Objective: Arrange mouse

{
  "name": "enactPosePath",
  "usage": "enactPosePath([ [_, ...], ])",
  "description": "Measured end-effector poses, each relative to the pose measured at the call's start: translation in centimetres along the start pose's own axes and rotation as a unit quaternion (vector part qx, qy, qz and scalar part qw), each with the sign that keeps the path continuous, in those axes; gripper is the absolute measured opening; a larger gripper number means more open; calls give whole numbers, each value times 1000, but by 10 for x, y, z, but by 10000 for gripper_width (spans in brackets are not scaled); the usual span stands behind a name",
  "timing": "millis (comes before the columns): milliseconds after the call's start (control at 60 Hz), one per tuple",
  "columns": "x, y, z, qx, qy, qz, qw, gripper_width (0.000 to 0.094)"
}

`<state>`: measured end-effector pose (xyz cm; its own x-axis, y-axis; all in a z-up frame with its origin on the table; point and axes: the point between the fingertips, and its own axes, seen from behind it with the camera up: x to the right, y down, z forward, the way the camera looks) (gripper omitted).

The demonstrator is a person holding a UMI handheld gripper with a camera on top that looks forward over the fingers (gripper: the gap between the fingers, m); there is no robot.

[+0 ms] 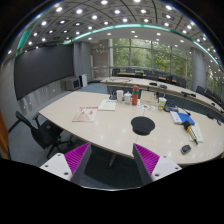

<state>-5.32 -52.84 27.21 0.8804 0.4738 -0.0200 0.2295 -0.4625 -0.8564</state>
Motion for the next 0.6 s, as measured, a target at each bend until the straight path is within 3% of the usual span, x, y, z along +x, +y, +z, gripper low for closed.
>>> enactPosePath([
  [100, 27, 16, 5, -8, 24, 5, 1000, 852],
  [400, 187, 128, 17, -62, 121, 73, 988, 849],
  [600, 307, 180, 40, -64, 179, 101, 976, 851],
])
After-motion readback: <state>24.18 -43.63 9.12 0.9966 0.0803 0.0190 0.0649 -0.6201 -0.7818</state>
